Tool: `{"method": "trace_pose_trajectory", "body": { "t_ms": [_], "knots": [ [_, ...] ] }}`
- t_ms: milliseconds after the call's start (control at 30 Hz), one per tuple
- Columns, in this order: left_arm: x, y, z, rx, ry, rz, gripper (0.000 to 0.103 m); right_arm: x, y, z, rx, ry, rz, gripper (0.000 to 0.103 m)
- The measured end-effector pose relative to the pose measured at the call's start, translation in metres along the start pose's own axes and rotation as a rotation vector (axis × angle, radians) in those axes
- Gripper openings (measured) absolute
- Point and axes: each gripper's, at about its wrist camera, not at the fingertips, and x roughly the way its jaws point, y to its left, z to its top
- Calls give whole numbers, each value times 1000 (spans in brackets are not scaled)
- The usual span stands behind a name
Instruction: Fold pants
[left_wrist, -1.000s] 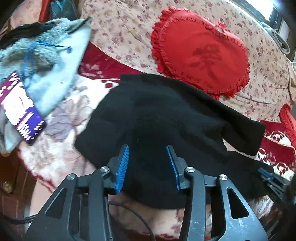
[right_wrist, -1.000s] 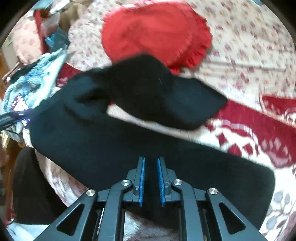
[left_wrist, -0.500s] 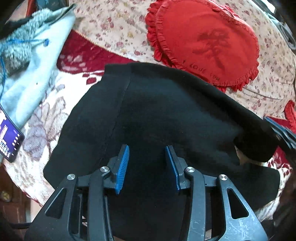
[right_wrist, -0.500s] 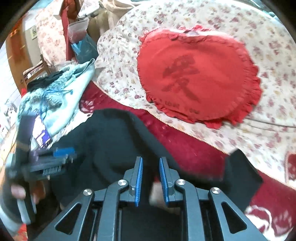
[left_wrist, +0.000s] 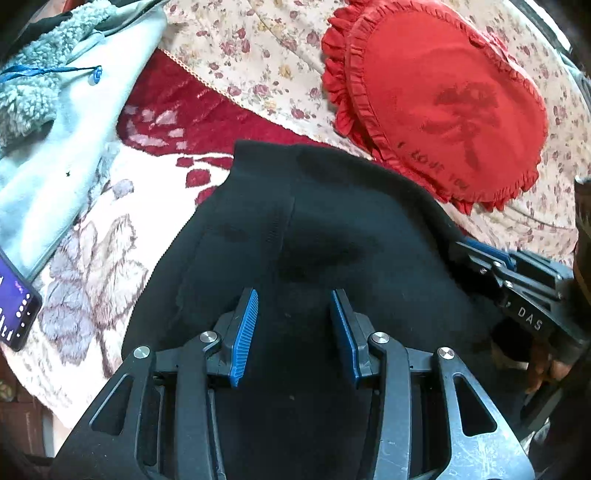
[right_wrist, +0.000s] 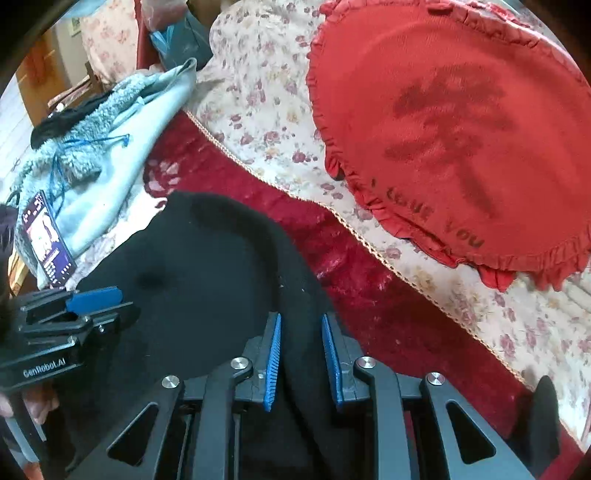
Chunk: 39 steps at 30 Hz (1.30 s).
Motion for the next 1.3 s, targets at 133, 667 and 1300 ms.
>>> {"method": "trace_pose_trajectory", "body": {
  "t_ms": [133,667,1300],
  "knots": [
    [-6,6,1,-15,5,-4,40,-33,4,-5,-2,-114,10,5],
    [-132,89,-43,-179,-203,72,40,-114,94,-132,-53,-99,176,5],
    [-54,-43,-64,139,-56,15,40,-143,-66,-106,361,-94,-226,23]
  ]
}}
